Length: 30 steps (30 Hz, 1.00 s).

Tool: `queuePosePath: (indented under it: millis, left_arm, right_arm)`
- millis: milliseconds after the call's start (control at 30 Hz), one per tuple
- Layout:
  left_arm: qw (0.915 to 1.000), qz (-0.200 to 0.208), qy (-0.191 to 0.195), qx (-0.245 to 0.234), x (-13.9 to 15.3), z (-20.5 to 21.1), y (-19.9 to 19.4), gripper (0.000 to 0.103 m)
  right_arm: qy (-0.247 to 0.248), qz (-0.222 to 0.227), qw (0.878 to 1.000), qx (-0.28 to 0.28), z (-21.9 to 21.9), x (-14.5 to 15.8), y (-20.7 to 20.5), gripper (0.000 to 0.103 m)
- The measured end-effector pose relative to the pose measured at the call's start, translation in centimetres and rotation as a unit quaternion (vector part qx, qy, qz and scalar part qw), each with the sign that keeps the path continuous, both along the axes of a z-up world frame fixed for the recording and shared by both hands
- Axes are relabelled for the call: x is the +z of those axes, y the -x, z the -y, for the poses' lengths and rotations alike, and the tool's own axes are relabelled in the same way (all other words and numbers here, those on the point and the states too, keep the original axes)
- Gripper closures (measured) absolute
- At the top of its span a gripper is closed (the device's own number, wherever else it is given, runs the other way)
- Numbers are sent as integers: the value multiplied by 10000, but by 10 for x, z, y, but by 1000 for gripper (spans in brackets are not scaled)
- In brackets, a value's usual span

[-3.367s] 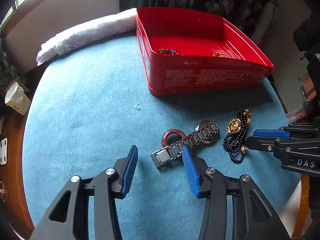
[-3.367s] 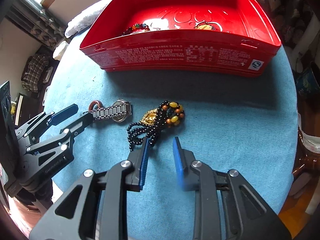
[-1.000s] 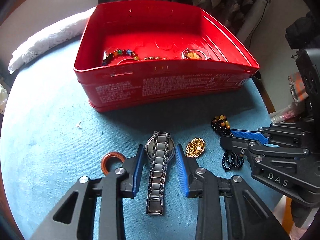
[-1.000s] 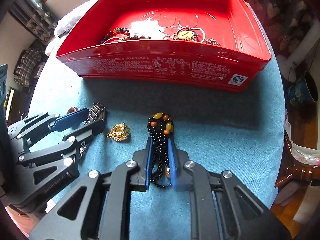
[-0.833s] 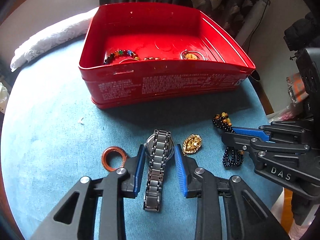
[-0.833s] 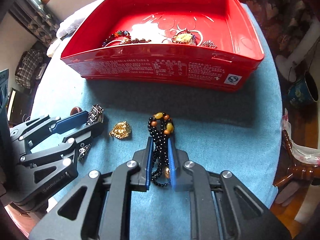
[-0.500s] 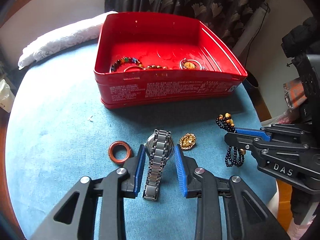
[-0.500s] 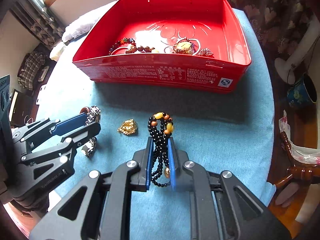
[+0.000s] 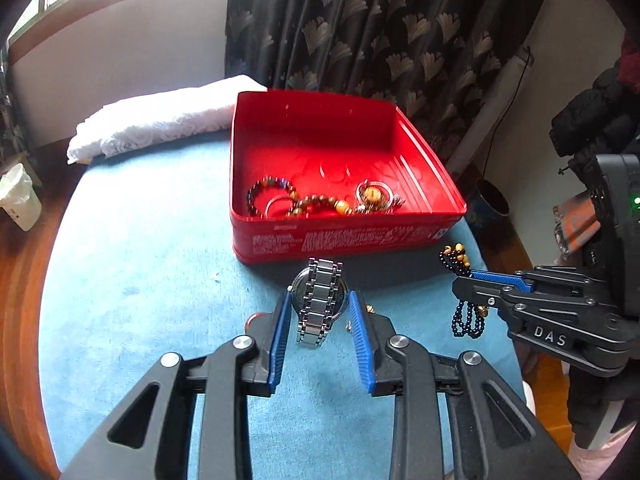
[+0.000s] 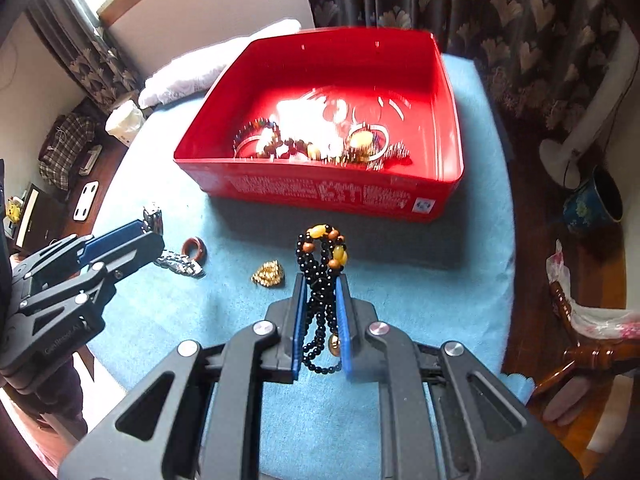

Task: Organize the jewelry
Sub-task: 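Carry the necklace with the right tool into the red tin while the left tool drops the watch there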

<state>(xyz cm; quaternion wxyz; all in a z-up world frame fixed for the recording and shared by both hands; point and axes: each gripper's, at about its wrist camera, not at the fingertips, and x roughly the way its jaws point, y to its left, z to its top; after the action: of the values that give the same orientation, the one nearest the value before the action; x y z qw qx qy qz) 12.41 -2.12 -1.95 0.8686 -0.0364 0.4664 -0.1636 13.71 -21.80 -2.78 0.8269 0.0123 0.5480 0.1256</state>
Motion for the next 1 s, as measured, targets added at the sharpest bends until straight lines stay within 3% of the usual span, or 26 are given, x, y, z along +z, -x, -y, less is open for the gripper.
queuePosePath:
  millis: [267,500,700,967,1000]
  left_arm:
    - [9989,461,93,-85,37,10,-21,74]
    - [9977,669,29,-69,57,26,-75,74]
    - [9983,523,-209,-124,38,42,-120,74]
    - [9985,85,-502,-187,-12,55,-156,74]
    - [9986,42,-492,-196,-17,55,-159,83]
  right_arm:
    - [24,349,9994,10,6,31,-20,90]
    - [125,702,9974,34,7,56,-53,90]
    - [227,753,9969,41,8,52,-90,90]
    - [242,401,9989,6,11,8,-131,90]
    - [251,361,9990,4,11,2,-134,90]
